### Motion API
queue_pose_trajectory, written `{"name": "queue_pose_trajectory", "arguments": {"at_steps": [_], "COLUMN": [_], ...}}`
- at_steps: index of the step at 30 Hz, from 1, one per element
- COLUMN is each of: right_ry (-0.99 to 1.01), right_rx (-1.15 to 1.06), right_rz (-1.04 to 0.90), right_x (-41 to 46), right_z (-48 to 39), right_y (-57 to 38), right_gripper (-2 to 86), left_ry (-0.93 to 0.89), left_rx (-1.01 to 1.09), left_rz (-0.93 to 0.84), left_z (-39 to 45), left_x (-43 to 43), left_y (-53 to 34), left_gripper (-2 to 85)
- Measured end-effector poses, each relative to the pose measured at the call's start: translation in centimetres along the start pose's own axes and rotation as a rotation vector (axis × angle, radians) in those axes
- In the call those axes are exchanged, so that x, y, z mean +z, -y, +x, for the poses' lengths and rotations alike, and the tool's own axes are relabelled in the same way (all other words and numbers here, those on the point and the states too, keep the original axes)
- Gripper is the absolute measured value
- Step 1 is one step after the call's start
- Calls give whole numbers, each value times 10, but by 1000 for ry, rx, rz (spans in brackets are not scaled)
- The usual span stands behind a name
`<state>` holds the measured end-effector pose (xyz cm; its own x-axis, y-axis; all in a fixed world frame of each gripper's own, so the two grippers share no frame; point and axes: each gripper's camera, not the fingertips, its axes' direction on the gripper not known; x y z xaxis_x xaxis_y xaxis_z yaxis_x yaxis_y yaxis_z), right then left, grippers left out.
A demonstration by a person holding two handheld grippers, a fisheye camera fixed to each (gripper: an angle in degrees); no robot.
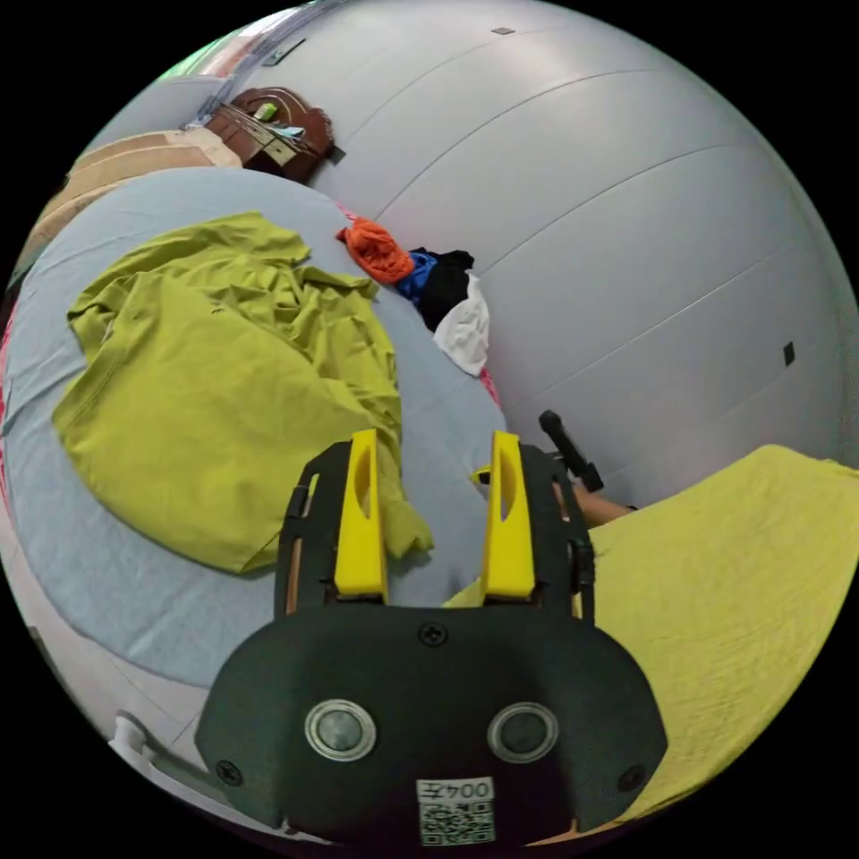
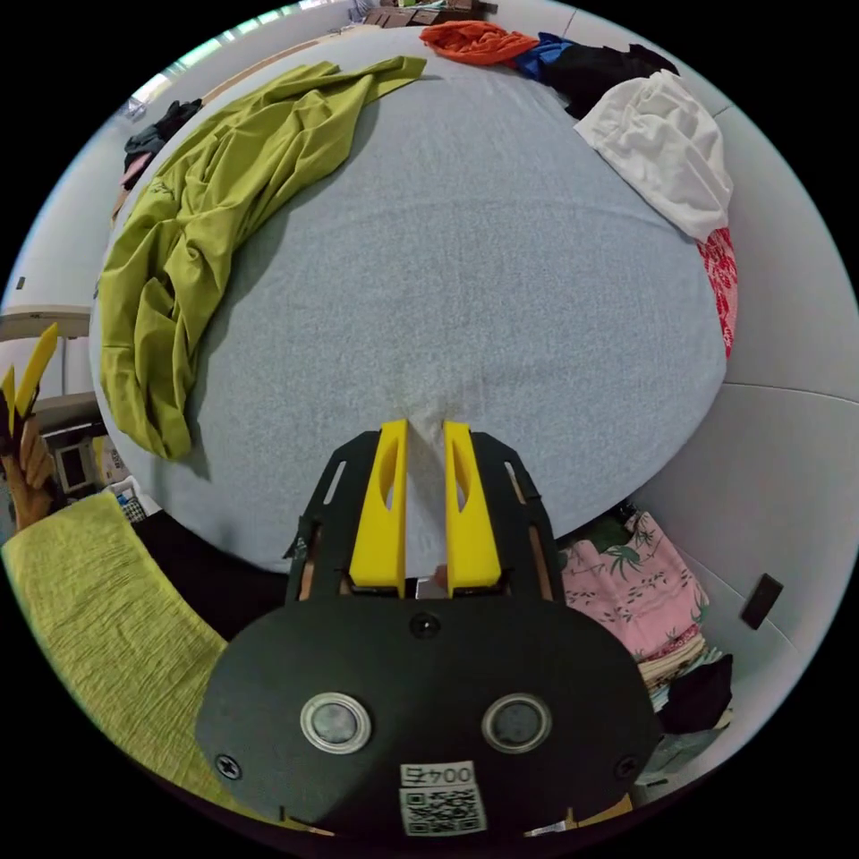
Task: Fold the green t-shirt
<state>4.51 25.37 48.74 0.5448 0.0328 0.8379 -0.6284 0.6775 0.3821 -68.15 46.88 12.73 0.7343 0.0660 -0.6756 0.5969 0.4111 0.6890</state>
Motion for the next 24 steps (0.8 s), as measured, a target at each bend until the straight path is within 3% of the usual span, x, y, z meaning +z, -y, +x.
{"name": "queue_pose_trajectory", "arguments": {"at_steps": [7, 16, 19, 24], "right_ry": [-20, -22, -12, -16], "right_rx": [-47, -67, -81, -163], "right_rz": [-85, -144, -143, -130], "right_x": [11, 24, 27, 32], "right_z": [-2, -3, -1, -2], "right_y": [19, 38, 41, 43], "right_gripper": [70, 69, 68, 61], "left_ry": [423, 627, 715, 712], "left_rx": [131, 166, 173, 93], "left_rz": [-218, -444, -452, -364], "left_z": [-11, -4, 2, -6], "left_x": [43, 107, 117, 106], "left_y": [-17, -8, -8, -10], "left_gripper": [168, 163, 161, 150]}}
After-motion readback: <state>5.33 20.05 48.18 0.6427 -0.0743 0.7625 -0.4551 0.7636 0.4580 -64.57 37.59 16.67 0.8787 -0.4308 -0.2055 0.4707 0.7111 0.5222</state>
